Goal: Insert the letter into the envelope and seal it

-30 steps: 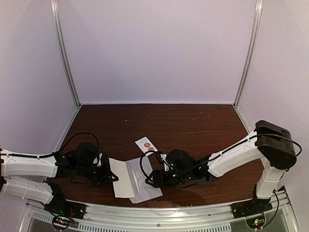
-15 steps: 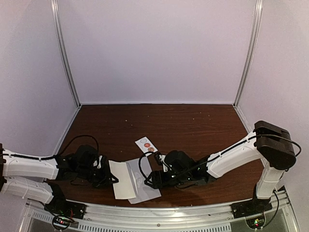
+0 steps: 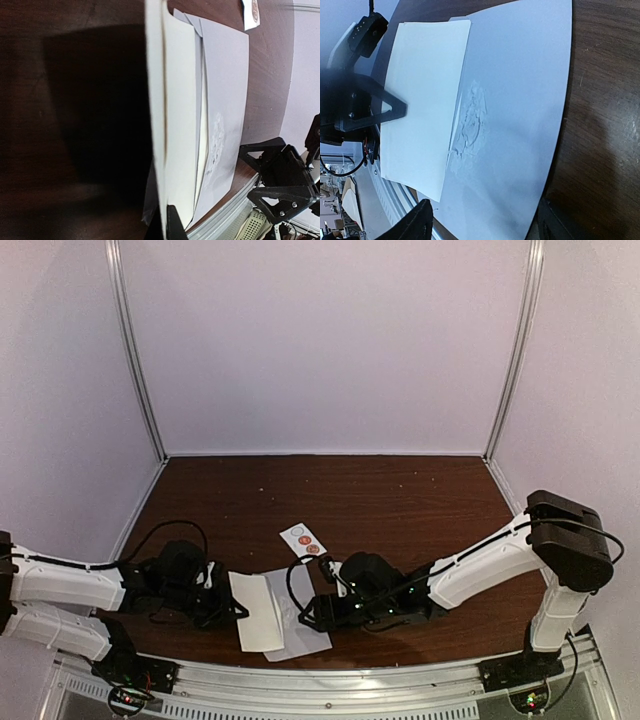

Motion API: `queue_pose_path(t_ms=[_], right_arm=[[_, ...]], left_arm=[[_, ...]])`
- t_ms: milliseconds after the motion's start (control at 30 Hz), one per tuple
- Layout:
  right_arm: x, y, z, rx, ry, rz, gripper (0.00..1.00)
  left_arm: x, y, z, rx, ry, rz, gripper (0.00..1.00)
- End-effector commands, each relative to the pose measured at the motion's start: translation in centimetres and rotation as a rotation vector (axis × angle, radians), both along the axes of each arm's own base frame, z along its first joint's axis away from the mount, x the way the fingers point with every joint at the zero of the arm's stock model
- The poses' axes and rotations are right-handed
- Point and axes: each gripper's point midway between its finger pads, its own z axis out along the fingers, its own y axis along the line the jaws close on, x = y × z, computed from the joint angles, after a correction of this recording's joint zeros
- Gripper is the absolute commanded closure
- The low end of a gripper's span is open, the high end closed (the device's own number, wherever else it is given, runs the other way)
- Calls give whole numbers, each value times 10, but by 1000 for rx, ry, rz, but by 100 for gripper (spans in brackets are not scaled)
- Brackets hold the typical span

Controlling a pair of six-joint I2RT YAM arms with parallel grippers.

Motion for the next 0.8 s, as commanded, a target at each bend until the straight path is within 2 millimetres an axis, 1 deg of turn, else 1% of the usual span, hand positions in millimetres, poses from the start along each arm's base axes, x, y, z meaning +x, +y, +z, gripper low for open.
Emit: queue_pose_path(t_ms=[0,767], right_arm=[[-3,3,-2,-12,5,3,28],[-5,5,-4,-14,11,10,29]], left_arm=[[3,-6,4,-31,-26,-15,100],[1,-17,3,-61,-22,-64,100]])
